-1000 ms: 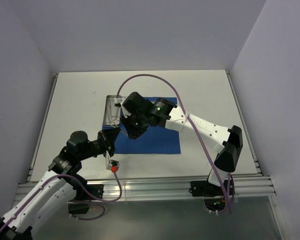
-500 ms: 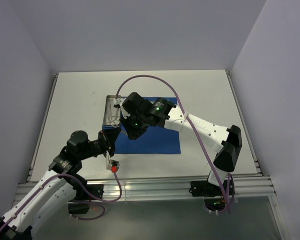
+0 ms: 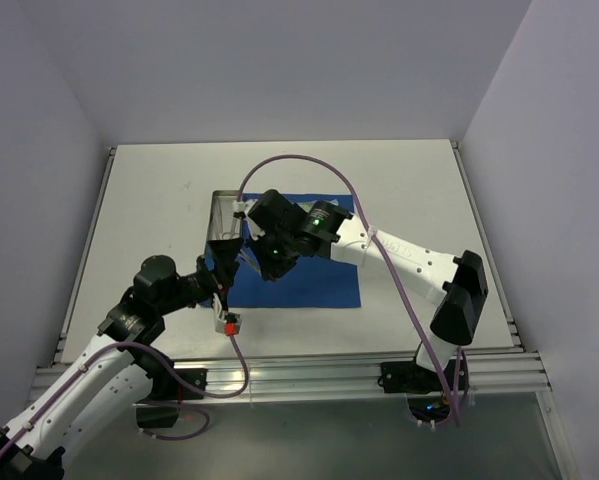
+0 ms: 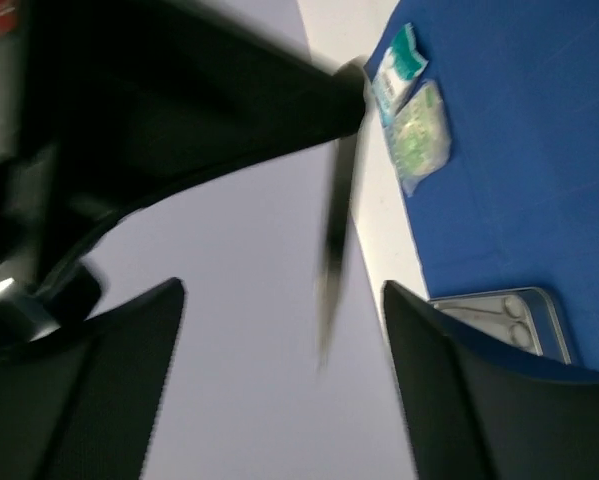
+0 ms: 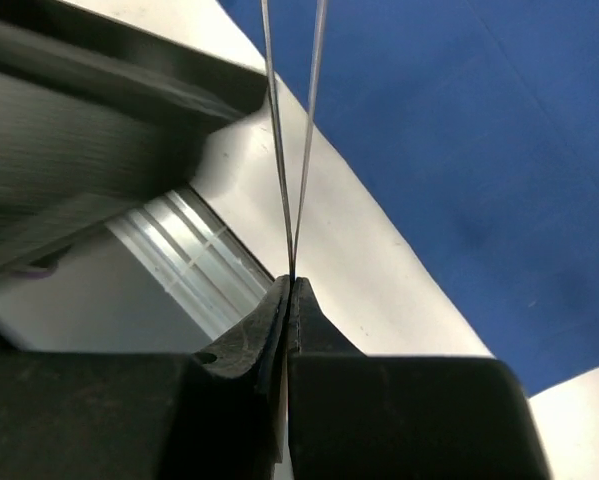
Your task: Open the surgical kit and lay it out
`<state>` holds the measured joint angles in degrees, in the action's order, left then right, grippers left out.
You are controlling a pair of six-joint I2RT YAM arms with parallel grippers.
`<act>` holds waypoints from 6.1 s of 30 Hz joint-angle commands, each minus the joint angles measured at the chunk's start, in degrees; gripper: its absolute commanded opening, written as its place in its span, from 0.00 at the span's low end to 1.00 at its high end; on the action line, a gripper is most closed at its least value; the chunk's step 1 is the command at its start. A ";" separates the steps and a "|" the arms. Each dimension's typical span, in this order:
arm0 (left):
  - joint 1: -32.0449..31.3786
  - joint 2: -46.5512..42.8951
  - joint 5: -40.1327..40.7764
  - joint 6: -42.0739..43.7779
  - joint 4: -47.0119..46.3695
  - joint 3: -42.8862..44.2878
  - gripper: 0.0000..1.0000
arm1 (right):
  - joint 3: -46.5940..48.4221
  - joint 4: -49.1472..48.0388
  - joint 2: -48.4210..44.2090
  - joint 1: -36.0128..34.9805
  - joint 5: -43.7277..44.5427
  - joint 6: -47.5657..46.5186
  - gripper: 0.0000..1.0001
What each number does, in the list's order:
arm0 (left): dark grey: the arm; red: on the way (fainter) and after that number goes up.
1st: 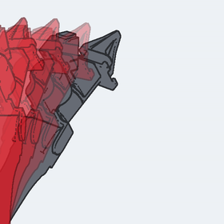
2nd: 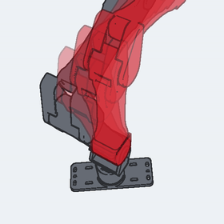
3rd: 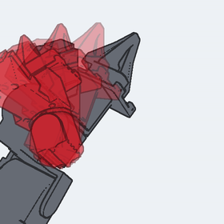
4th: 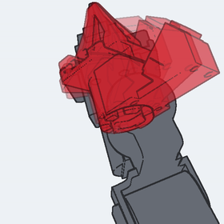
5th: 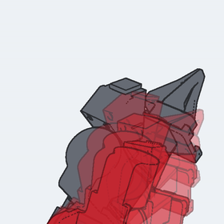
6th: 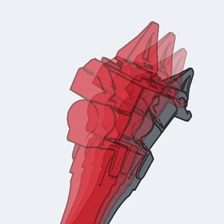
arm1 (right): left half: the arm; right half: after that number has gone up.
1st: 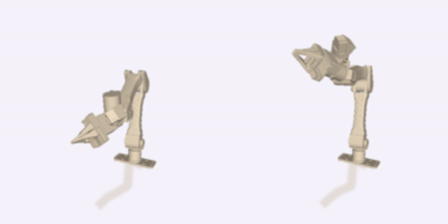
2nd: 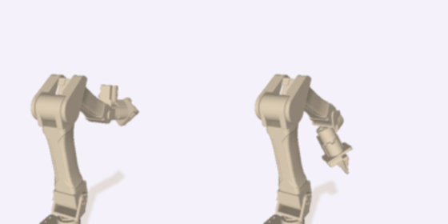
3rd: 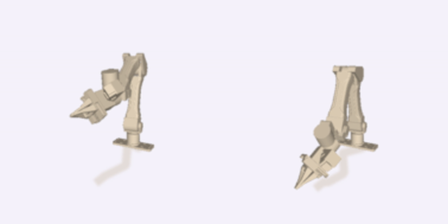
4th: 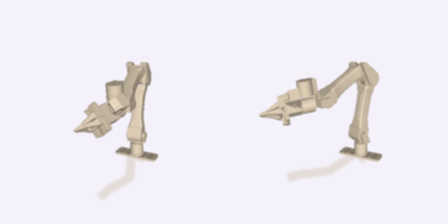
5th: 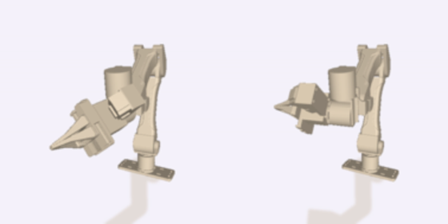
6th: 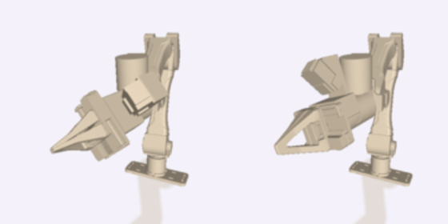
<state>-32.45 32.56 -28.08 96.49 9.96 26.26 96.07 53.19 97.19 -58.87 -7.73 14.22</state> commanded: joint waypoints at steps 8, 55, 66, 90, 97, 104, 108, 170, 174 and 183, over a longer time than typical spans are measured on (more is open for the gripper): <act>-0.25 -1.00 9.60 -28.22 -8.10 7.40 0.99 | -27.64 -13.45 -21.93 10.52 7.99 13.02 0.00; 25.50 35.65 7.86 -107.82 17.11 34.47 0.99 | -48.26 -27.97 -7.63 21.69 13.79 21.82 0.00; 25.68 36.17 8.04 -107.83 17.38 34.47 0.99 | -47.73 -27.70 -6.13 21.96 12.39 21.64 0.00; 26.03 40.13 10.14 -103.97 20.27 36.84 0.98 | -43.52 -19.19 -12.80 21.96 14.93 20.68 0.43; 25.94 47.50 16.03 -102.02 21.78 40.88 0.55 | -35.61 -13.02 -20.01 21.96 18.36 18.75 0.76; 22.96 56.04 22.52 -103.95 18.00 46.15 0.36 | -30.24 -13.55 -19.49 21.96 17.92 17.33 0.79; 18.22 62.97 34.80 -107.03 17.20 51.86 0.27 | -29.98 -14.51 -17.91 22.05 17.31 16.81 0.79; 13.90 95.24 50.66 -123.20 21.78 73.59 0.36 | -32.97 -16.19 -18.44 26.62 11.95 12.68 0.79; 14.86 95.24 49.09 -124.70 22.30 73.32 0.32 | -33.40 -16.36 -18.52 26.70 11.77 12.50 0.79; 15.66 90.32 48.29 -124.70 19.49 67.79 0.21 | -32.27 -17.42 -16.68 26.79 9.05 12.24 0.78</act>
<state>-17.32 125.97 21.15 -27.57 29.95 95.92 62.57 37.26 80.51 -32.58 2.26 27.27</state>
